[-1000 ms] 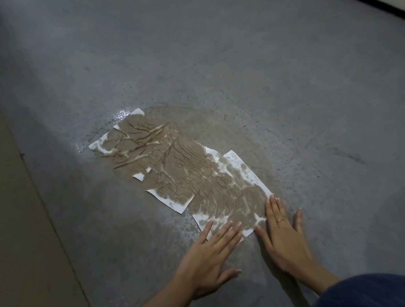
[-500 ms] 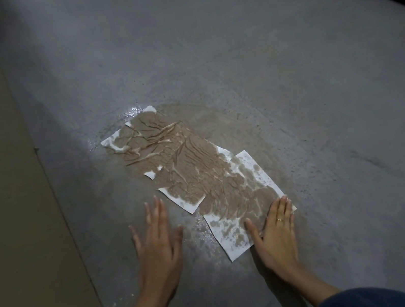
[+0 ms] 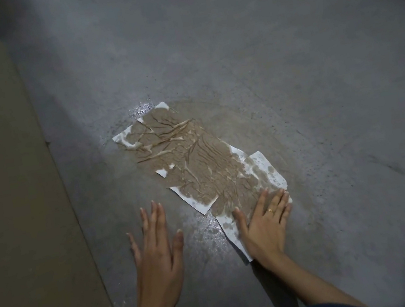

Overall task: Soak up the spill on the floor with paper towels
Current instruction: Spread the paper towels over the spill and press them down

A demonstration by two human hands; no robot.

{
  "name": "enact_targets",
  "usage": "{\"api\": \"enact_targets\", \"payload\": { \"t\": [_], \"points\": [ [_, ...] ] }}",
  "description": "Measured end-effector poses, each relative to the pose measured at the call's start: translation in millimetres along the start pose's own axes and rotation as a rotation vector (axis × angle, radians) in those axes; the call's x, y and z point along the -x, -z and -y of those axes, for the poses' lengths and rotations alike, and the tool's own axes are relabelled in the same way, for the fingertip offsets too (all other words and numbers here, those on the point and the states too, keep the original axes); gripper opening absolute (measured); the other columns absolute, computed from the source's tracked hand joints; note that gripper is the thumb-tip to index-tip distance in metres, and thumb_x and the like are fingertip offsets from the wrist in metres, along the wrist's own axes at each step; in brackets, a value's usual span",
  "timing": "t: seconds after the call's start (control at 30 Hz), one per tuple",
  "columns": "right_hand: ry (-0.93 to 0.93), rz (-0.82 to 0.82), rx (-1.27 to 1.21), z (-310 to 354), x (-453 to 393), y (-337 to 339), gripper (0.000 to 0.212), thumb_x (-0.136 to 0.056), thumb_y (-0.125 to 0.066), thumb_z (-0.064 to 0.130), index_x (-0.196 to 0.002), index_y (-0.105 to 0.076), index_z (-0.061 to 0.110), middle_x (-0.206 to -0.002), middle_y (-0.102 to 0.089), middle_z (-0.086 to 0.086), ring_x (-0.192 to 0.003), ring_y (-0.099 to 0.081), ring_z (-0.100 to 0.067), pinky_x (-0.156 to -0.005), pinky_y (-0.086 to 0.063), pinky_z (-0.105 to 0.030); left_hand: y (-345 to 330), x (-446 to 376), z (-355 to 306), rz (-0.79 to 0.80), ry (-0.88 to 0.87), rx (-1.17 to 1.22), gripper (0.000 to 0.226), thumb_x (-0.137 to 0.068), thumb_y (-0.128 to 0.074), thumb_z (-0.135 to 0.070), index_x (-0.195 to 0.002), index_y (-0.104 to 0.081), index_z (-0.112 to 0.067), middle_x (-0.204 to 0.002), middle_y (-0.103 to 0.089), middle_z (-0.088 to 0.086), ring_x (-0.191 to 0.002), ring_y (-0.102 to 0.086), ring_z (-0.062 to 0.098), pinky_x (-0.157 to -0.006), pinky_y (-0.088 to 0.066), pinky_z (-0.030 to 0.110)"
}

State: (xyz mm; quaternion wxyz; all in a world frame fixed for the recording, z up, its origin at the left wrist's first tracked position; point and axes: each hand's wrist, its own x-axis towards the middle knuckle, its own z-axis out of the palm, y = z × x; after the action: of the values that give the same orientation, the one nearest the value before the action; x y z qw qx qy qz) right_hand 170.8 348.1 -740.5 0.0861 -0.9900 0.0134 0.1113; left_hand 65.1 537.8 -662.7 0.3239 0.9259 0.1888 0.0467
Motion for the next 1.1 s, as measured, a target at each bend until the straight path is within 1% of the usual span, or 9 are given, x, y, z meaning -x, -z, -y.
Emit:
{"api": "enact_targets", "payload": {
  "t": [0.1,0.23,0.47,0.6,0.7,0.8,0.93,1.03,1.1],
  "points": [
    [0.017,-0.003,-0.038,18,-10,0,0.097,-0.088,-0.005,0.075,-0.149,0.016,0.003,-0.153,0.021,-0.030,-0.141,0.030,-0.038,-0.114,0.022,-0.048,2,3,3,0.020,0.025,-0.010,0.065,-0.096,-0.009,-0.058,-0.153,-0.003,-0.029,-0.160,0.005,-0.017,-0.146,0.014,0.004,-0.117,0.010,0.050],
    [0.054,0.015,-0.087,46,-23,0,0.098,-0.085,0.003,0.075,-0.149,0.018,0.003,-0.153,0.021,-0.030,-0.141,0.031,-0.037,-0.115,0.020,-0.048,4,4,9,0.027,0.048,-0.017,0.062,-0.096,-0.008,-0.057,-0.152,-0.001,-0.031,-0.160,0.005,-0.018,-0.146,0.014,0.003,-0.117,0.012,0.047],
    [0.066,0.051,-0.189,95,-44,1,0.104,-0.077,0.005,0.077,-0.148,0.021,0.002,-0.152,0.020,-0.034,-0.141,0.029,-0.040,-0.115,0.020,-0.049,5,-2,13,-0.004,0.062,-0.001,0.063,-0.095,-0.010,-0.057,-0.152,-0.005,-0.030,-0.159,0.001,-0.017,-0.146,0.011,0.002,-0.116,0.014,0.043],
    [0.080,0.048,-0.202,118,-57,0,0.102,-0.081,-0.001,0.075,-0.148,0.017,0.001,-0.151,0.017,-0.037,-0.141,0.026,-0.042,-0.116,0.018,-0.050,2,-2,21,-0.018,0.074,-0.006,0.068,-0.092,-0.003,-0.064,-0.151,-0.003,-0.030,-0.159,-0.001,-0.015,-0.146,0.010,0.001,-0.116,0.013,0.044],
    [0.119,0.071,-0.183,134,-65,1,0.099,-0.088,-0.011,0.072,-0.148,0.017,0.000,-0.150,0.020,-0.037,-0.141,0.027,-0.044,-0.116,0.018,-0.049,-2,0,29,-0.032,0.076,-0.004,0.071,-0.092,-0.003,-0.065,-0.153,-0.009,-0.027,-0.160,-0.008,-0.013,-0.147,0.007,0.002,-0.116,0.008,0.048],
    [0.139,0.073,-0.179,149,-74,3,0.099,-0.090,-0.016,0.072,-0.149,0.017,0.000,-0.150,0.021,-0.037,-0.140,0.027,-0.044,-0.115,0.020,-0.048,-4,1,35,-0.022,0.082,-0.001,0.073,-0.093,-0.004,-0.065,-0.153,-0.011,-0.026,-0.160,-0.011,-0.012,-0.147,0.005,0.003,-0.116,0.009,0.046],
    [0.177,0.073,-0.155,169,-91,0,0.098,-0.090,-0.017,0.072,-0.149,0.017,0.001,-0.149,0.021,-0.038,-0.140,0.027,-0.044,-0.113,0.021,-0.049,-7,7,40,0.005,0.109,0.004,0.071,-0.091,-0.003,-0.068,-0.153,-0.003,-0.033,-0.159,-0.008,-0.016,-0.147,0.007,0.002,-0.116,0.006,0.049],
    [0.188,0.065,-0.151,187,-104,-1,0.098,-0.091,-0.019,0.071,-0.149,0.016,0.000,-0.149,0.018,-0.039,-0.140,0.026,-0.045,-0.115,0.019,-0.051,-8,8,40,0.012,0.164,-0.011,0.072,-0.084,0.006,-0.074,-0.149,0.005,-0.042,-0.158,-0.001,-0.021,-0.144,0.014,-0.003,-0.116,0.011,0.043],
    [0.197,0.053,-0.139,199,-112,-2,0.097,-0.091,-0.018,0.070,-0.149,0.016,0.000,-0.150,0.018,-0.039,-0.140,0.026,-0.046,-0.115,0.018,-0.052,-9,8,41,-0.008,0.174,-0.023,0.070,-0.082,0.009,-0.075,-0.146,0.014,-0.048,-0.157,-0.001,-0.021,-0.143,0.015,-0.005,-0.116,0.011,0.041]
  ]
}}
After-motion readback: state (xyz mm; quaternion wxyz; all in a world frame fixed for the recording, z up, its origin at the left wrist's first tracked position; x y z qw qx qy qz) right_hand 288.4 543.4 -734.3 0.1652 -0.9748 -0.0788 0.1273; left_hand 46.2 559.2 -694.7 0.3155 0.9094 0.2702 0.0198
